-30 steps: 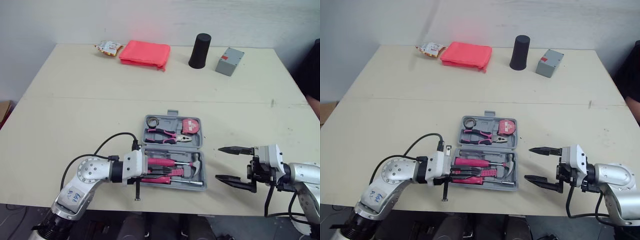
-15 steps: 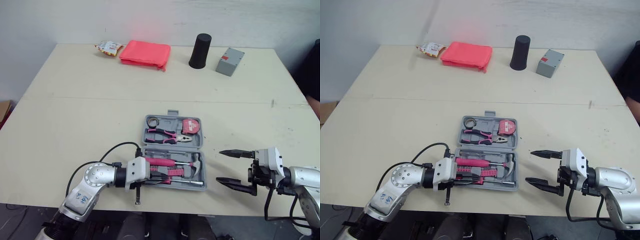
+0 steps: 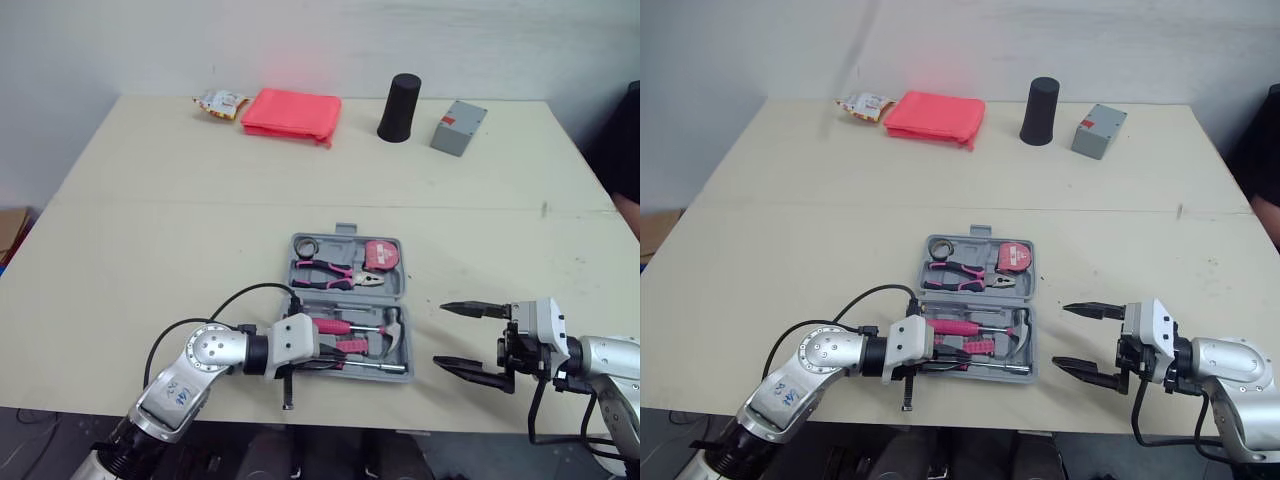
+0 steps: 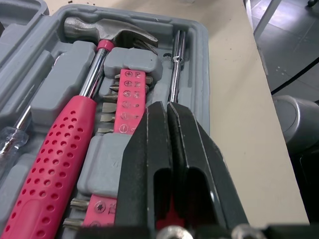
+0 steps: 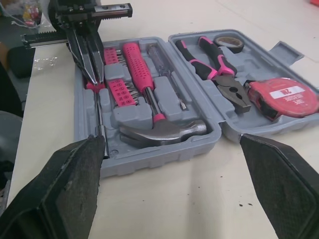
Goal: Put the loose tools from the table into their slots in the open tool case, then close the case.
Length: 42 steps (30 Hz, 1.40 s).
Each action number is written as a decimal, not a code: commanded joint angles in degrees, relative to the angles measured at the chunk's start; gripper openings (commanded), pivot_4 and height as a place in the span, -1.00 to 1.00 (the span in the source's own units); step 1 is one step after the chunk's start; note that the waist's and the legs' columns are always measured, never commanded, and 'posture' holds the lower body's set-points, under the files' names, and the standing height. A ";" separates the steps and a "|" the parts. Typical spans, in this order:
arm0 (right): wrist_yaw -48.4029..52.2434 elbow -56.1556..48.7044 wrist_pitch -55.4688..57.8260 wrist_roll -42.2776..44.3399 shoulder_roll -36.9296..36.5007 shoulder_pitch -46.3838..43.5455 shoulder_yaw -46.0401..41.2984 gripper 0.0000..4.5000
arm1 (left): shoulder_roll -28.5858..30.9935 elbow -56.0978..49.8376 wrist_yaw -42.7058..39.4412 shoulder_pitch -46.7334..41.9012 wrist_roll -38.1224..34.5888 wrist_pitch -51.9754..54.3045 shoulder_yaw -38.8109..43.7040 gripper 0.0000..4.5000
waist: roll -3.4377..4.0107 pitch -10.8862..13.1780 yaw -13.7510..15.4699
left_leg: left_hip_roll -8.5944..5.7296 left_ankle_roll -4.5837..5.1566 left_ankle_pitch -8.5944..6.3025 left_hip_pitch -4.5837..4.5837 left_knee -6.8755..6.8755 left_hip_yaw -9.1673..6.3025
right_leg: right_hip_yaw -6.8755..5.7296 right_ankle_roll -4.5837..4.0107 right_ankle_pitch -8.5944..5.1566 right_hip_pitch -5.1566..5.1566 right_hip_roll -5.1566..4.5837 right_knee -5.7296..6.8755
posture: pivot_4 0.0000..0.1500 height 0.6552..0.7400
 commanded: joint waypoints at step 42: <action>-5.21 13.20 3.00 -16.68 2.67 -22.80 17.03 -0.96 | 2.77 15.96 5.83 3.53 -8.44 -9.10 24.68 -1.00 | -0.48 -0.01 -0.23 | 0.19 -0.36 0.17 -0.40 -0.62 0.25 | -0.12 -0.58 -0.32 -0.95 0.49 0.36 | 1.00 1.00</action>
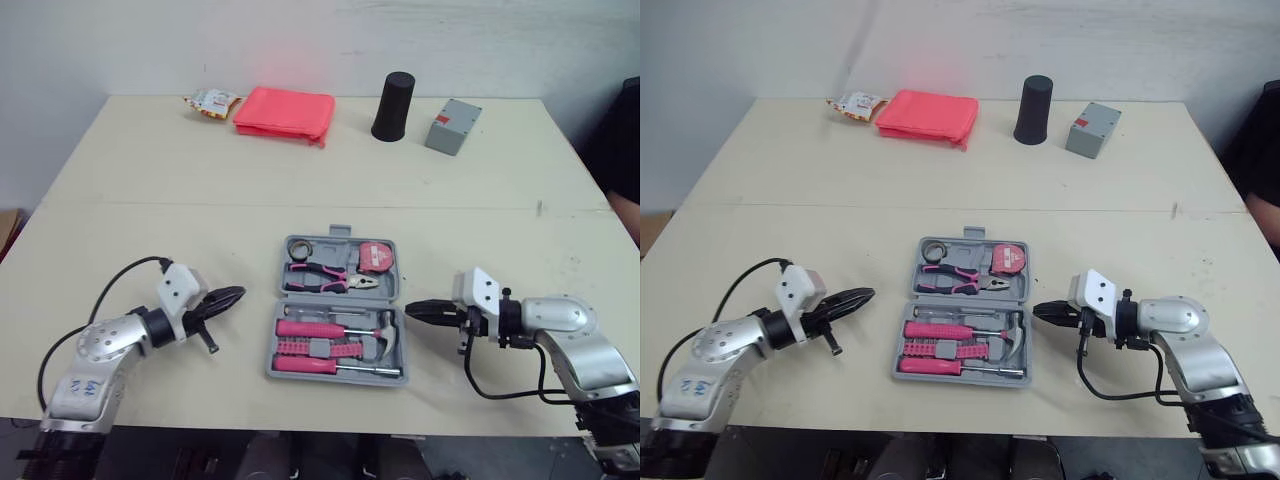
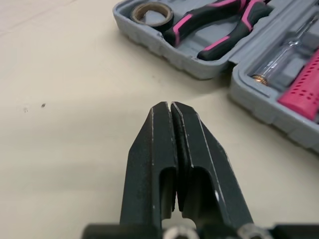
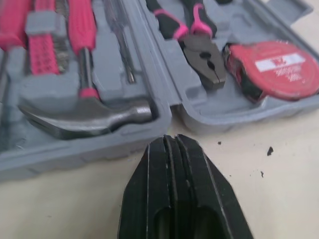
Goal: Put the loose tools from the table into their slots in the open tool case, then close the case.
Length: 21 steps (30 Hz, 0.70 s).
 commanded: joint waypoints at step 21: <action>-0.86 11.26 -7.17 -8.96 9.79 -11.95 7.91 -0.96 | -4.36 1.87 -0.43 -2.78 3.30 5.29 -2.58 -1.00 | -0.12 0.07 -2.35 | 0.37 -0.22 0.12 0.21 0.05 0.31 | 0.22 0.00 0.02 -0.17 0.36 0.30 | 1.00 1.00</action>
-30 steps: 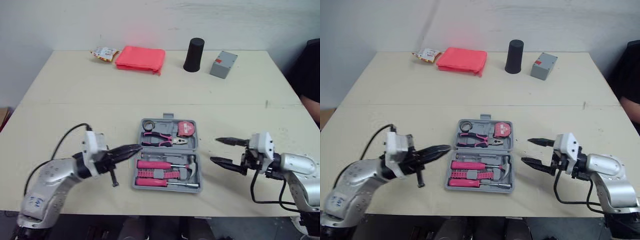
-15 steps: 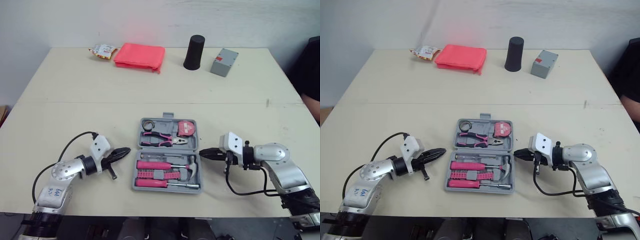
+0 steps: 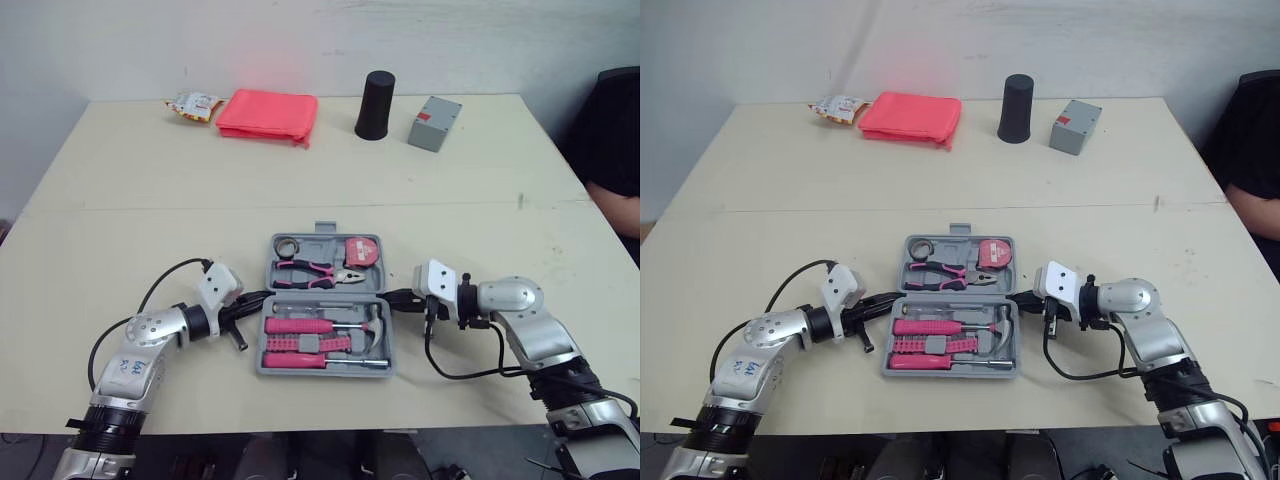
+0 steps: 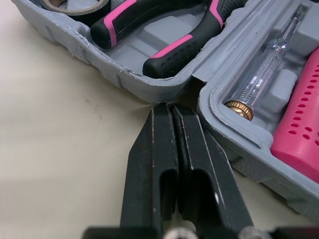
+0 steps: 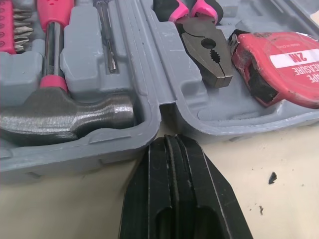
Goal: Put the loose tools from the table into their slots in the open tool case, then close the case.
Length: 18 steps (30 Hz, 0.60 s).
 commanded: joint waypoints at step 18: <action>-3.41 -5.34 22.28 11.76 -4.39 -1.49 -11.75 0.05 | 6.85 -9.30 1.28 8.08 -12.93 8.81 20.79 0.06 | 0.01 0.04 -0.65 | 0.26 -0.14 -0.05 -0.17 -0.01 0.05 | 0.09 -0.13 -0.03 -0.22 -0.04 0.00 | 1.00 1.00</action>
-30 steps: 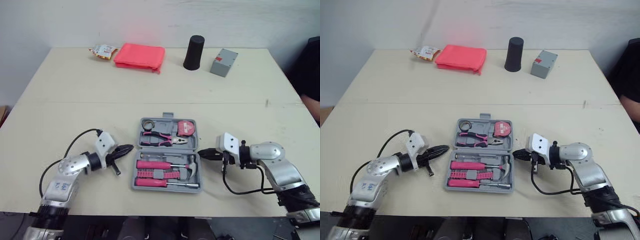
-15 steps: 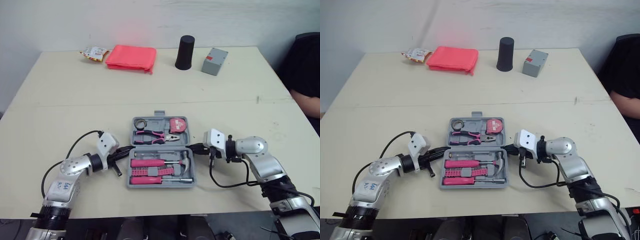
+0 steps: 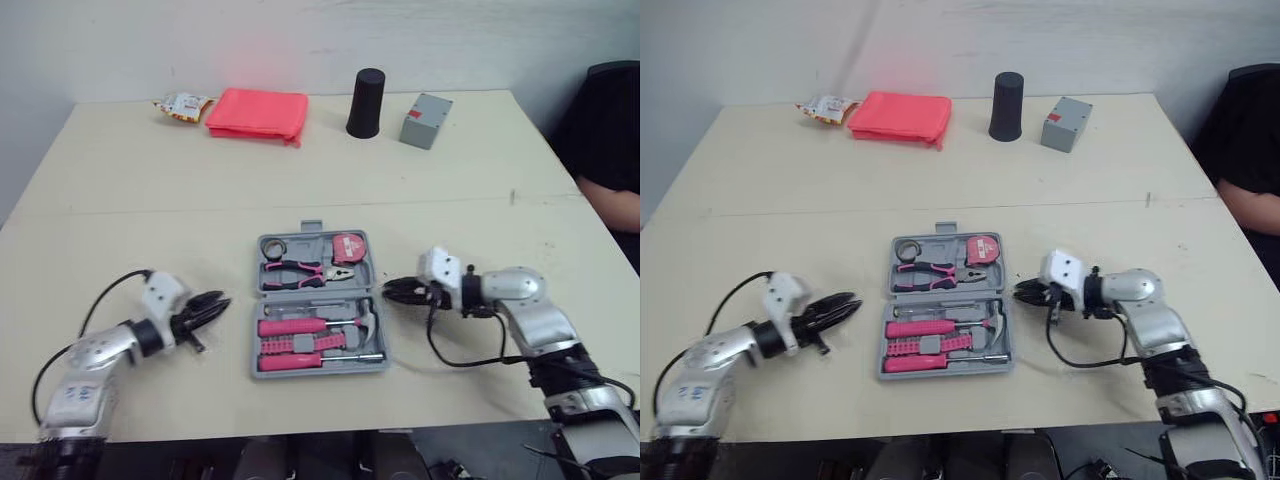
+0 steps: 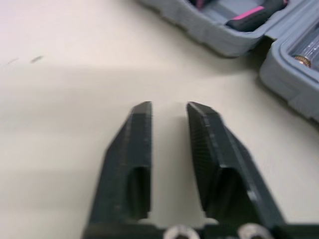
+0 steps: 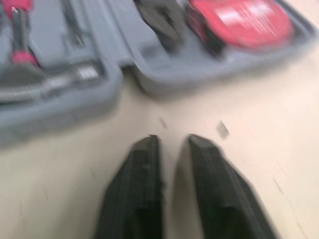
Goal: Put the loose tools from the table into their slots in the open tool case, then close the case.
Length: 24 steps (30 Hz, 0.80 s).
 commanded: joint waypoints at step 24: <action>-42.52 -19.73 89.57 14.10 12.75 -23.93 -7.97 1.00 | -1.28 -13.14 28.76 -28.44 -11.72 60.46 -2.63 0.97 | -0.11 0.20 0.16 | -0.21 -0.13 0.55 -1.19 0.30 0.06 | 0.14 -0.28 0.13 -1.30 0.33 0.67 | 1.00 1.00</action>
